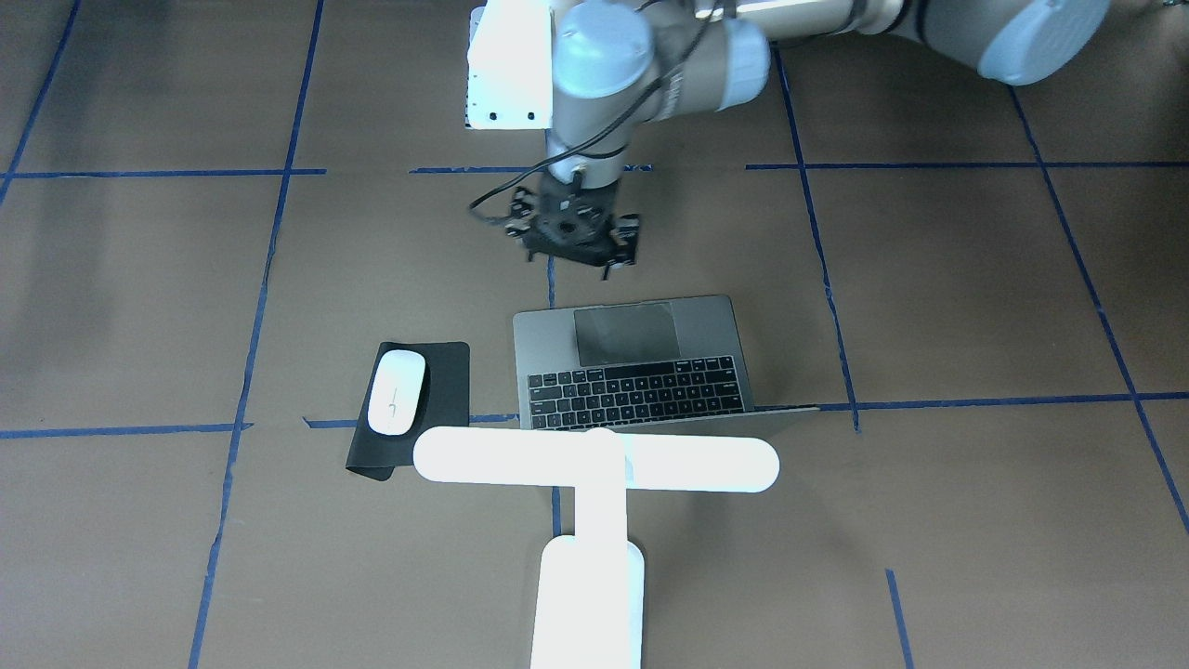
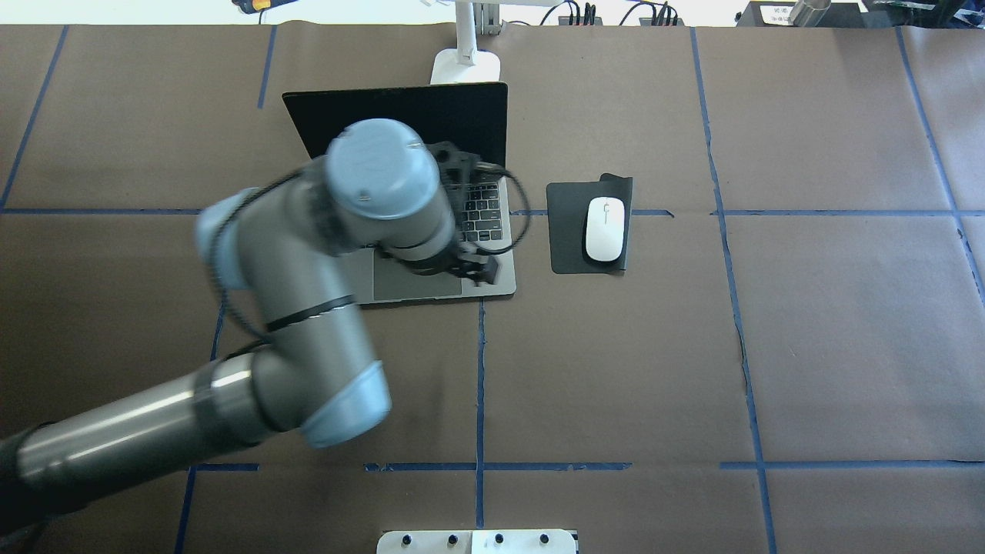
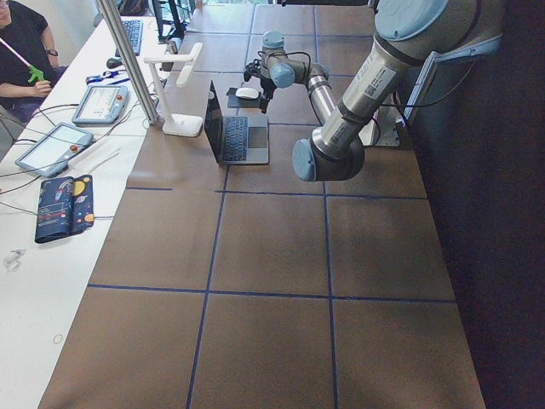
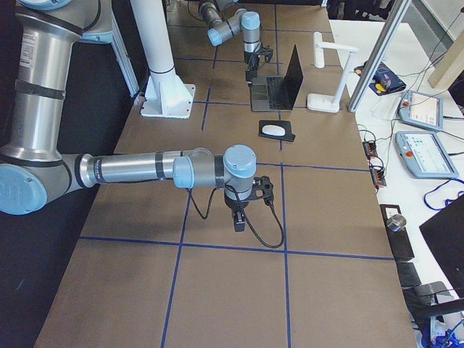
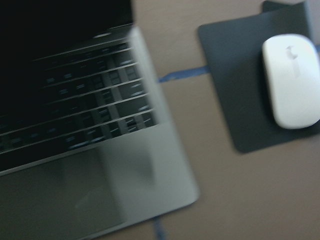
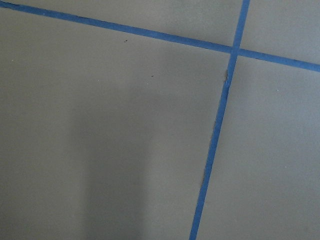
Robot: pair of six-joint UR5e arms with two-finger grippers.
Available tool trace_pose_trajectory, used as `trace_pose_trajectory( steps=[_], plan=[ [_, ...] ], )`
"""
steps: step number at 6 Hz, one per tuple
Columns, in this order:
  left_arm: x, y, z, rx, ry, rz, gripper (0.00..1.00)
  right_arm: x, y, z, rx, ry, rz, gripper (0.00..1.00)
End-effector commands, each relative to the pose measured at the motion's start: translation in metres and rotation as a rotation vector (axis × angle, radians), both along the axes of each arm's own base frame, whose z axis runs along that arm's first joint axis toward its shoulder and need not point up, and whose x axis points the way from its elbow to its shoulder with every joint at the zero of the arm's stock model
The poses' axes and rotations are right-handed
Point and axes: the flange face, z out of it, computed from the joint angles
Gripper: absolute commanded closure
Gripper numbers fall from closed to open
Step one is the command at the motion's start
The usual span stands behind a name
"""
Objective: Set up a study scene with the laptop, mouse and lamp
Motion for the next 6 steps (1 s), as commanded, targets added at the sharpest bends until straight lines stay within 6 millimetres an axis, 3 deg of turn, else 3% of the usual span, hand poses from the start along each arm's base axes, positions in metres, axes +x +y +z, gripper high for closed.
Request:
trace_pose_trajectory(
  steps=[1,2,4,5,6],
  plan=[
    [-0.125,-0.005,0.085,0.096,-0.087,0.036,0.0,0.015,0.006,0.021,-0.035,0.012,0.027,0.0],
    [-0.192,-0.027,0.133,0.013,-0.072,0.063,0.0,0.032,0.012,0.023,-0.038,0.009,0.068,0.0],
    [-0.34,-0.057,0.22,0.099,-0.1,0.16,0.0,0.032,0.009,0.023,-0.044,0.007,0.076,0.0],
    [-0.382,-0.06,0.279,0.078,-0.141,0.18,0.0,0.031,0.007,0.021,-0.029,0.005,0.072,0.0],
    [-0.414,-0.068,0.325,0.045,-0.173,0.182,0.0,0.031,0.006,0.026,-0.016,0.004,0.073,0.0]
  ],
)
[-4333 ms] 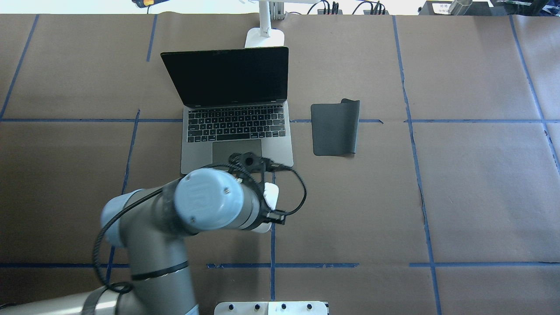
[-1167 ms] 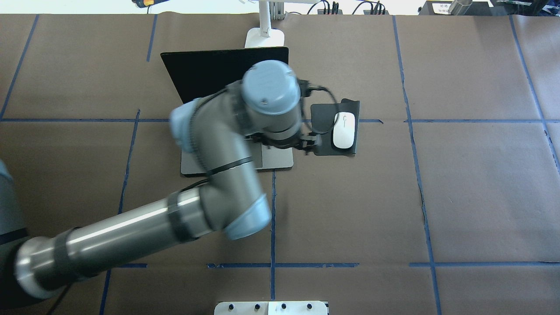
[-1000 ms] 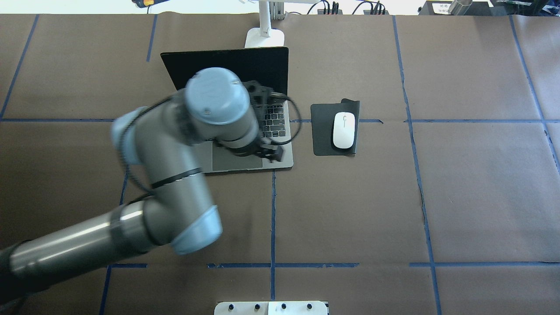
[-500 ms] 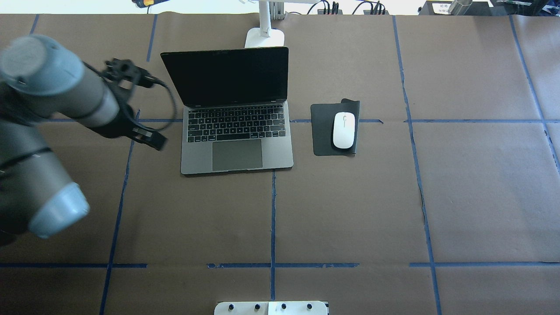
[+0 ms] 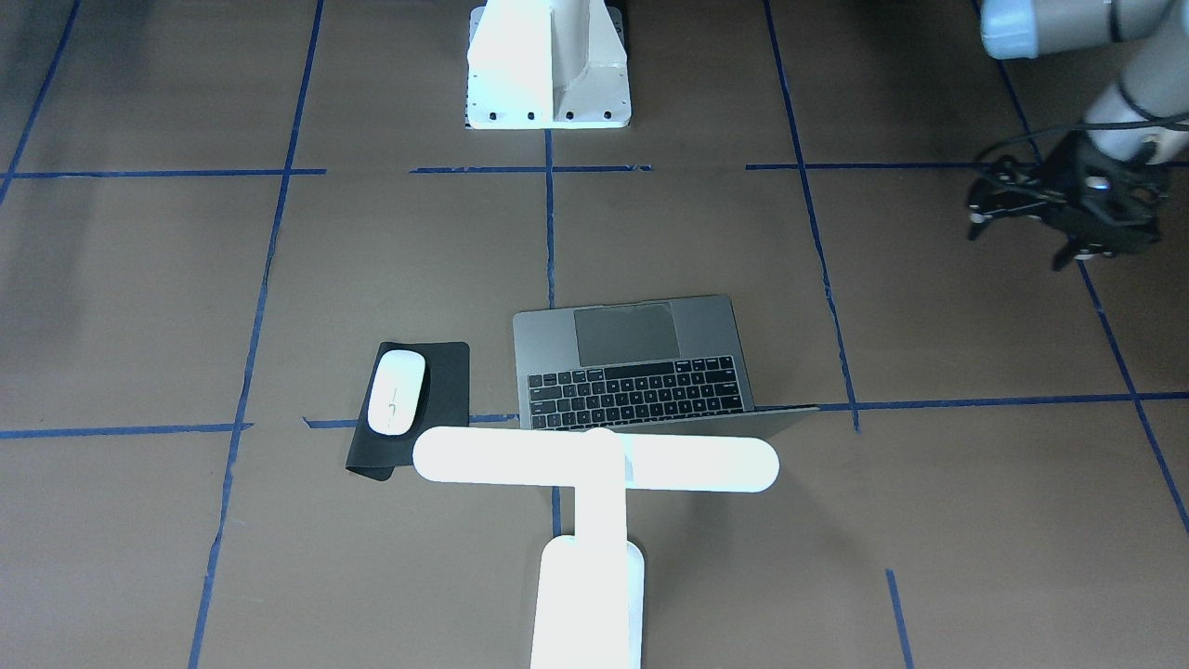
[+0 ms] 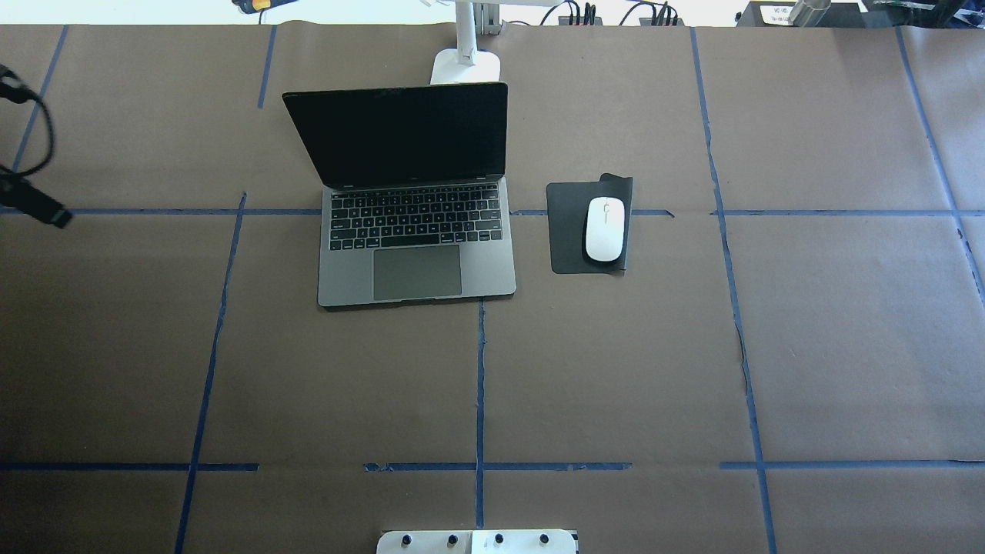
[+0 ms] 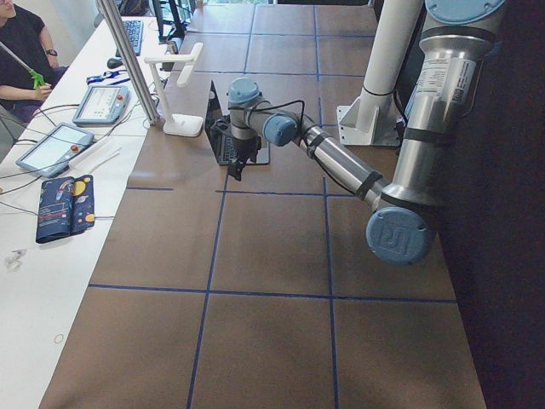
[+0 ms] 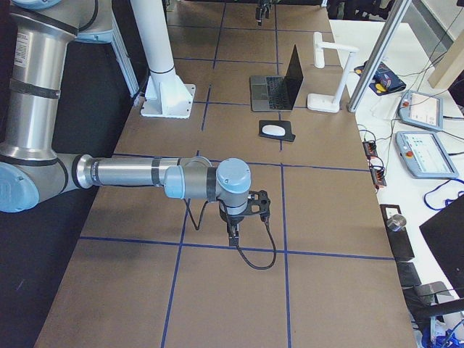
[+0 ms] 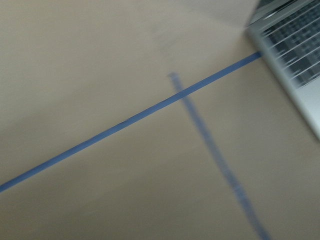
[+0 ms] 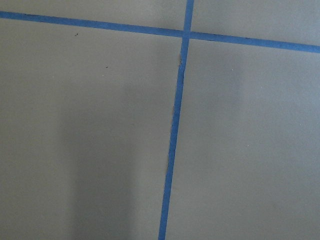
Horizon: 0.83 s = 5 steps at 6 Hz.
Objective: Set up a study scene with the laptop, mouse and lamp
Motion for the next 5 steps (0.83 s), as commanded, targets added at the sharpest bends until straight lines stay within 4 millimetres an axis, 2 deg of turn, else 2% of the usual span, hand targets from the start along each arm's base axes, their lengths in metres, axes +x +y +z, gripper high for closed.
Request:
trace_pose_trajectory(
  steps=[1,2,3,4,5],
  plan=[
    [-0.086,0.013,0.118,-0.092,-0.065,-0.014,0.0,0.0,-0.003,0.017,0.022,-0.001,0.002,0.0],
    [-0.142,0.015,0.151,-0.065,-0.068,-0.029,0.0,-0.001,-0.003,0.026,0.028,-0.003,0.003,0.0],
    [-0.179,0.043,0.186,-0.128,-0.059,-0.084,0.0,-0.001,-0.003,0.026,0.024,-0.003,0.006,0.0],
    [-0.198,0.077,0.217,-0.221,0.039,-0.141,0.0,-0.001,-0.003,0.026,0.024,-0.003,0.007,0.0],
    [-0.197,0.096,0.229,-0.286,0.08,-0.17,0.0,-0.001,-0.004,0.026,0.023,-0.003,0.008,0.0]
  ],
)
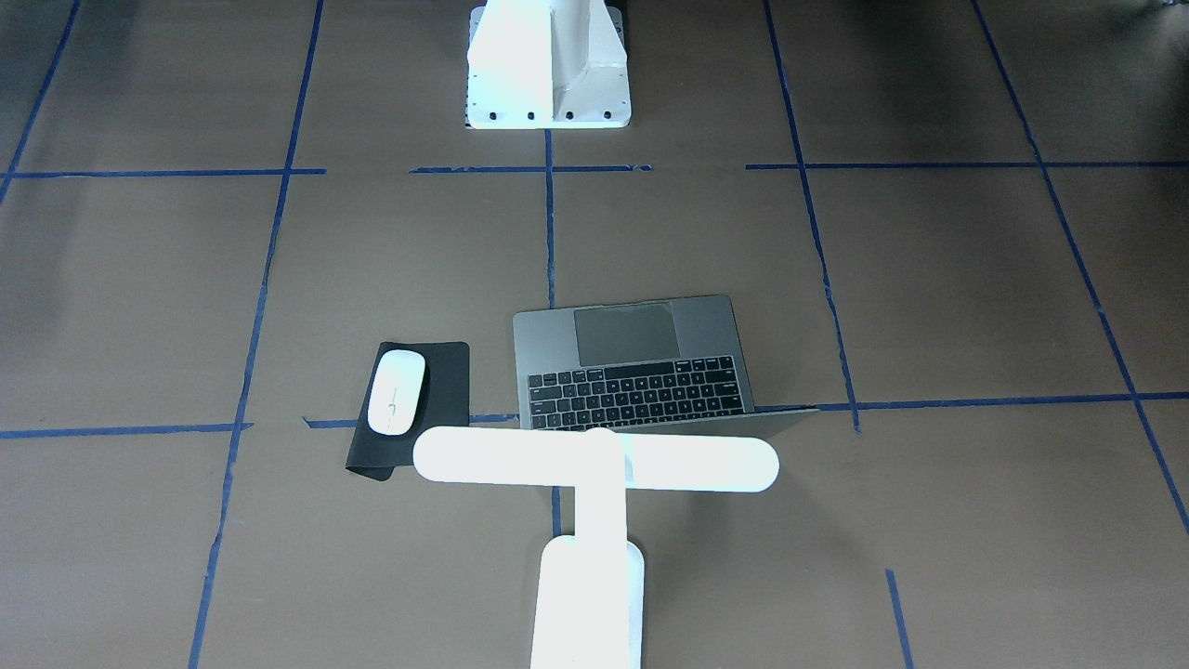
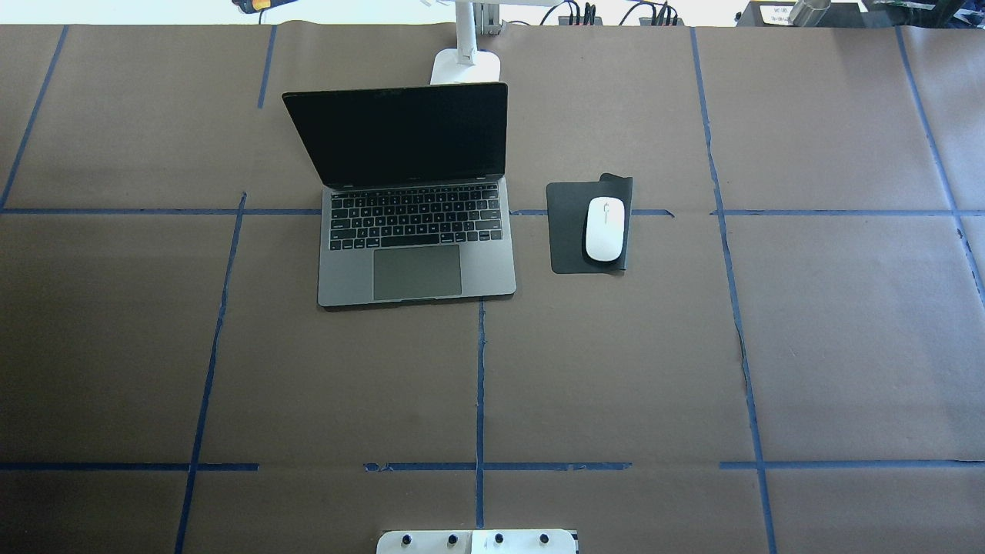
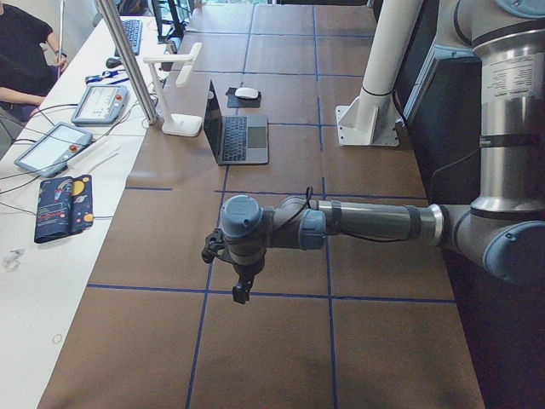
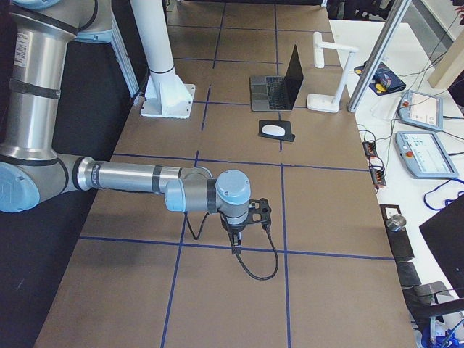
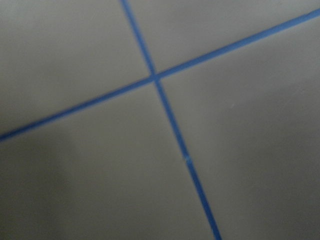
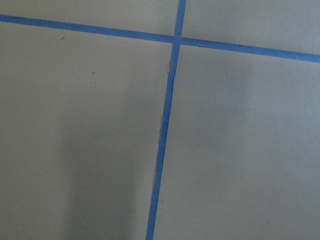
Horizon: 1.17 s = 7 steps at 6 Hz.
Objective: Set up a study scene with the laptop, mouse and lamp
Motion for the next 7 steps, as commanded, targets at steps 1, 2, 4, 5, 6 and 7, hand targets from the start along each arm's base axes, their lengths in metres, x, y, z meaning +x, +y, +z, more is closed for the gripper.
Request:
trace_pose_trajectory(
  steps=[1,2,4,5,6,7],
  plan=[
    [-0.011,0.021,0.034,-0.127,-0.029,-0.075,0.0,0.0,-0.001,-0.001,0.001,-0.002,0.002,0.0],
    [-0.013,0.016,0.026,-0.111,-0.036,-0.078,0.0,0.0,-0.001,-0.001,-0.001,-0.003,0.004,0.0],
    [-0.011,0.008,0.024,-0.129,-0.054,-0.078,0.0,0.0,-0.001,-0.002,-0.006,-0.007,0.011,0.0],
    [-0.01,0.022,0.046,-0.174,-0.05,-0.075,0.0,0.0,0.0,0.0,-0.006,-0.004,0.008,0.0],
    [-0.01,0.017,0.039,-0.156,-0.048,-0.075,0.0,0.0,0.0,0.001,-0.01,-0.003,0.008,0.0],
    [-0.01,0.018,0.042,-0.157,-0.054,-0.069,0.0,0.0,0.002,0.004,-0.016,-0.005,0.009,0.0]
  ],
)
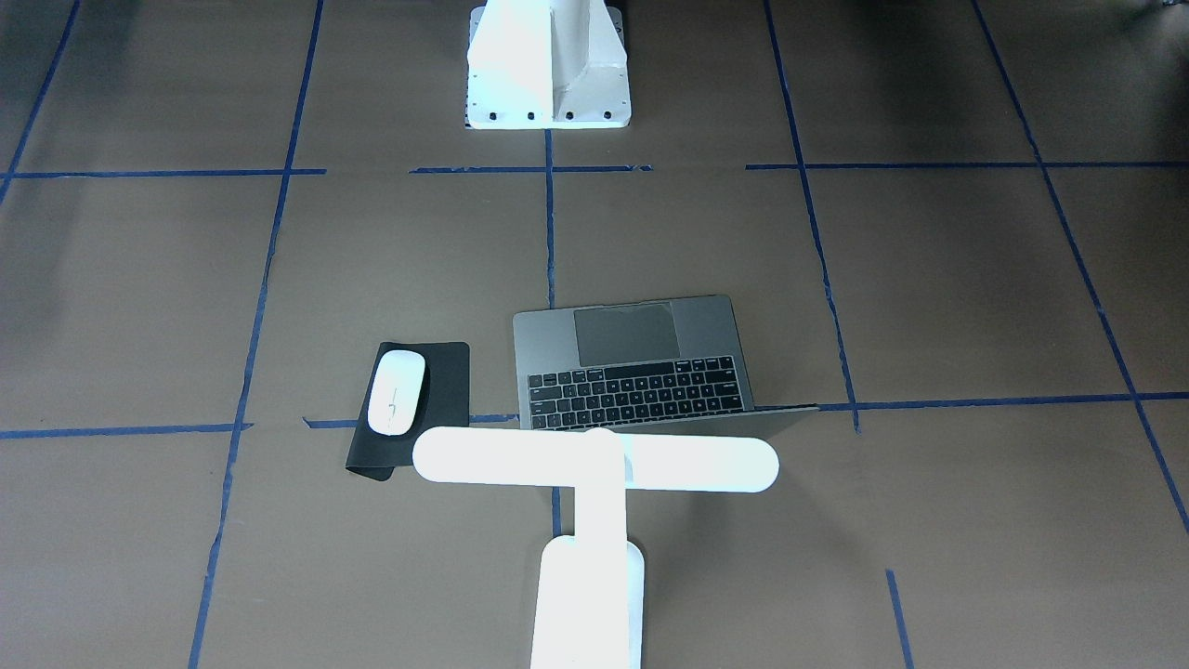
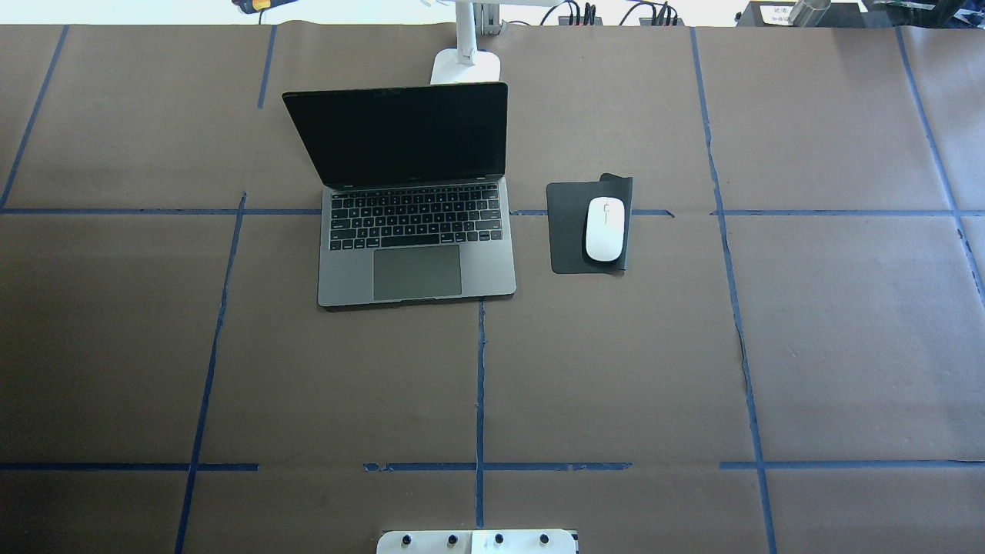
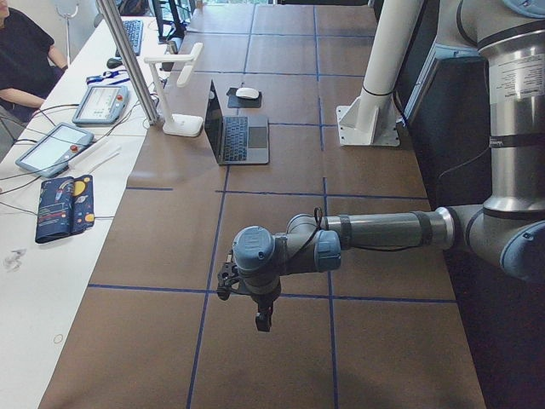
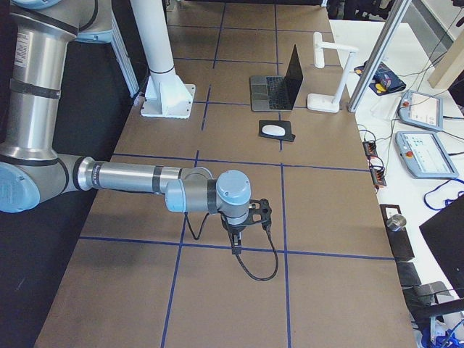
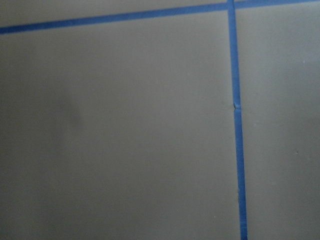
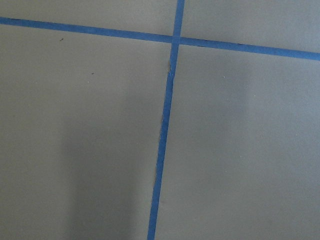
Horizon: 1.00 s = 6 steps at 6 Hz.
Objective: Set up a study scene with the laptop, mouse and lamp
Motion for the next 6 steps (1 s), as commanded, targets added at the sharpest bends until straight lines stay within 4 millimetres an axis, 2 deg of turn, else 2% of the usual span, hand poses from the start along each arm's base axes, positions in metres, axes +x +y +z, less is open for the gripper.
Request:
trace_pose_trajectory(
  steps=[1,6],
  plan=[
    [0.0006,0.0031,-0.0001,0.004,0.001,0.005,0.0,-0.0001,0.0009,0.0021,-0.003,-0.001,-0.002,0.0],
    [0.0007,0.0064,0.0024,-0.003,0.001,0.005,0.0,0.0003,0.0011,-0.001,0.026,-0.005,0.0,0.0]
  ],
)
